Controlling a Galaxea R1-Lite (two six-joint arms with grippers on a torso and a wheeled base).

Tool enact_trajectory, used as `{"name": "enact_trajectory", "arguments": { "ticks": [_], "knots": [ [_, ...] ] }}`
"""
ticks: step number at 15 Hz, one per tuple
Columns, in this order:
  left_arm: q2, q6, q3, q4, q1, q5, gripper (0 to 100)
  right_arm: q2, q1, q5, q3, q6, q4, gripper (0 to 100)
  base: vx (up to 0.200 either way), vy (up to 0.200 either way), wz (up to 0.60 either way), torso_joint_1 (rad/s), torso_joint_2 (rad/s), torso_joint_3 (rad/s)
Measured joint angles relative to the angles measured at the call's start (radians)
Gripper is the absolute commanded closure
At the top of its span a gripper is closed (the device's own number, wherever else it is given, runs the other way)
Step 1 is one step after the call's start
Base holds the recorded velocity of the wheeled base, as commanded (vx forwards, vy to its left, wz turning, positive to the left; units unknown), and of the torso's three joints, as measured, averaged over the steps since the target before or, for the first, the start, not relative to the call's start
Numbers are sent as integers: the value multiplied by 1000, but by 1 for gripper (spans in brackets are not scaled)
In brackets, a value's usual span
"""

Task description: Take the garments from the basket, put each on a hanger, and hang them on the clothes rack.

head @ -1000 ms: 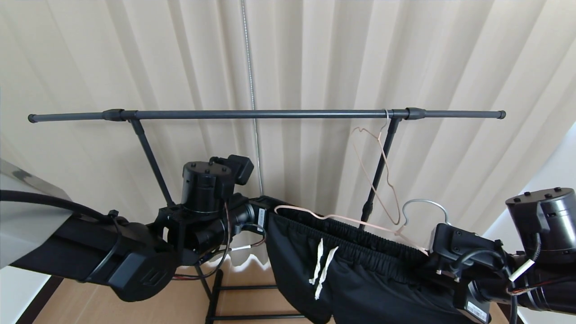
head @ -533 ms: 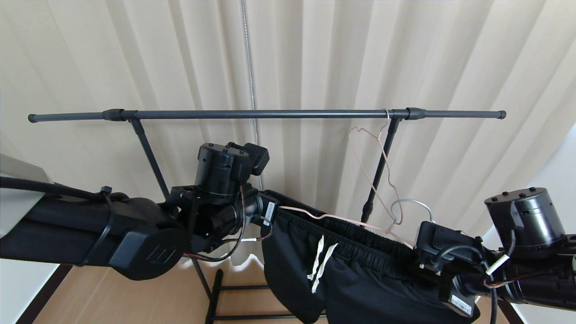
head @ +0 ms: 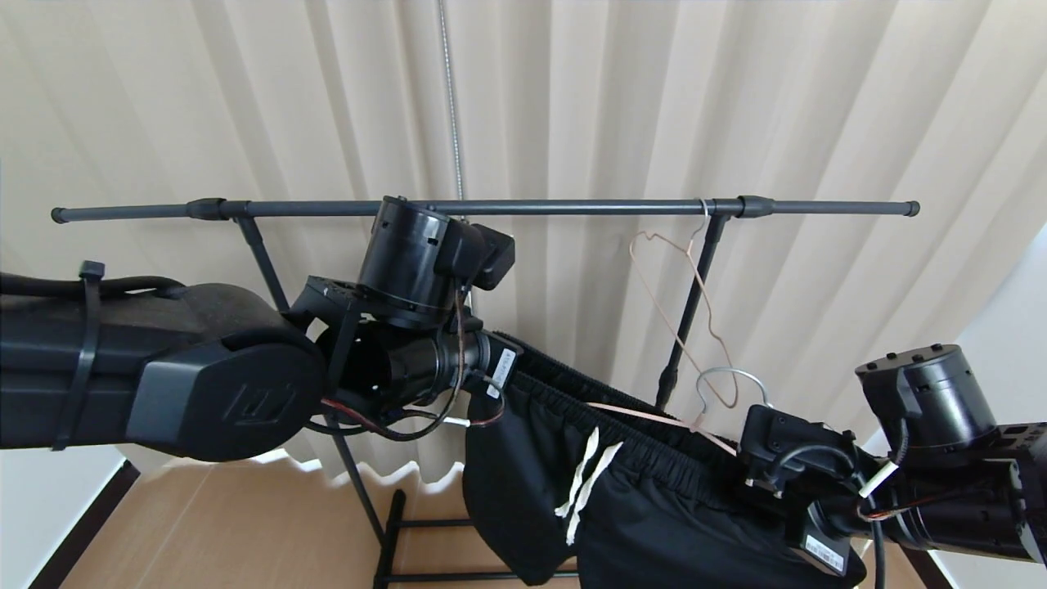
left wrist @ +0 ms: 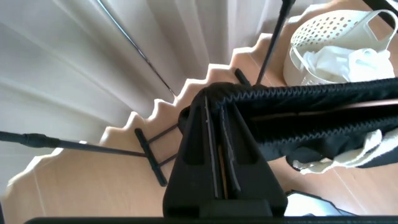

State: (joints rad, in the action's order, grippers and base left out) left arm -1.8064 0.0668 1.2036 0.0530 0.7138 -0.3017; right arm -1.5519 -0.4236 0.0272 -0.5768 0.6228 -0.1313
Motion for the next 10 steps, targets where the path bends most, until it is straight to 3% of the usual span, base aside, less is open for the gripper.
{"name": "enact_trajectory", "arguments": {
  "ticks": [3, 5, 7, 10],
  "knots": [
    [20, -10, 88, -164, 39, -9, 100, -16, -47, -33, -27, -158, -9, 100, 0, 0, 0, 0, 0, 0],
    [27, -32, 127, -221, 56, -11, 100, -19, -72, -34, -32, -194, -56, 100, 0, 0, 0, 0, 0, 0],
    [27, -100, 173, -320, 76, -11, 100, -19, -89, -30, -5, -211, -214, 100, 0, 0, 0, 0, 0, 0],
    [27, -162, 219, -405, 100, -11, 100, -20, -116, -27, 47, -225, -338, 100, 0, 0, 0, 0, 0, 0]
  ]
}}
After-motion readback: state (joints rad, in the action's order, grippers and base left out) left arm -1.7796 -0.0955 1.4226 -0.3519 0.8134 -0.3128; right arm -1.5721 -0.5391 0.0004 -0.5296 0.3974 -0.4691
